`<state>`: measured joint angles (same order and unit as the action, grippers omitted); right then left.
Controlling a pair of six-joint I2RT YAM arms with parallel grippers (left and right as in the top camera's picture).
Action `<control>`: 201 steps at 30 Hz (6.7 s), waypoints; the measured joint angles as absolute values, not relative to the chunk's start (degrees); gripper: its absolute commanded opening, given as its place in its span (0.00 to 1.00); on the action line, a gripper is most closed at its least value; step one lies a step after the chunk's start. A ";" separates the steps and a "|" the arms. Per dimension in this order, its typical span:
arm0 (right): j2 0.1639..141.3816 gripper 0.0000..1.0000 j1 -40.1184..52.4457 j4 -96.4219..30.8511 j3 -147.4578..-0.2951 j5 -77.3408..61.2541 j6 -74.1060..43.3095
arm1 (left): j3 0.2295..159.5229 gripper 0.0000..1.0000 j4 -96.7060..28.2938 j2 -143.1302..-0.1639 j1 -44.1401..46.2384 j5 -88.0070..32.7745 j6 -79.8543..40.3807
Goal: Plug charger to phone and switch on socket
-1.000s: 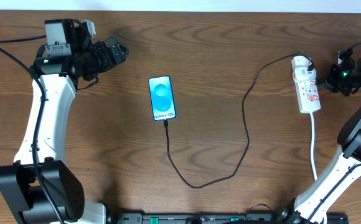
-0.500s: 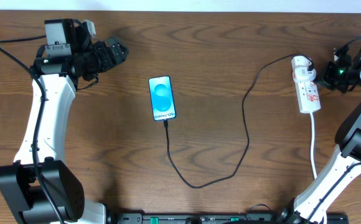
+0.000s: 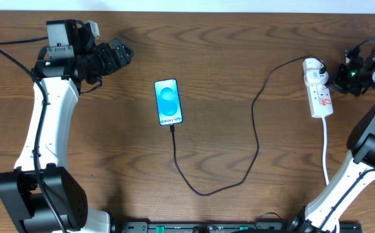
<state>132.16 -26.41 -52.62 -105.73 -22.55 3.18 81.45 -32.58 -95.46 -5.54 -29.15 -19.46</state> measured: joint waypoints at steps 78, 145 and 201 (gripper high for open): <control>131.44 0.01 -26.81 -56.45 -107.55 -22.92 -12.99 | 81.45 0.95 -32.58 -95.46 -5.54 -29.15 -19.46; 80.55 0.99 10.83 -77.80 -107.63 -13.65 -0.78 | 81.45 0.96 -32.58 -95.46 -5.54 -29.15 -19.46; 4.49 0.99 -0.30 -6.26 -4.82 -7.84 23.73 | 81.45 0.95 -32.60 -95.46 -5.54 -28.53 -19.46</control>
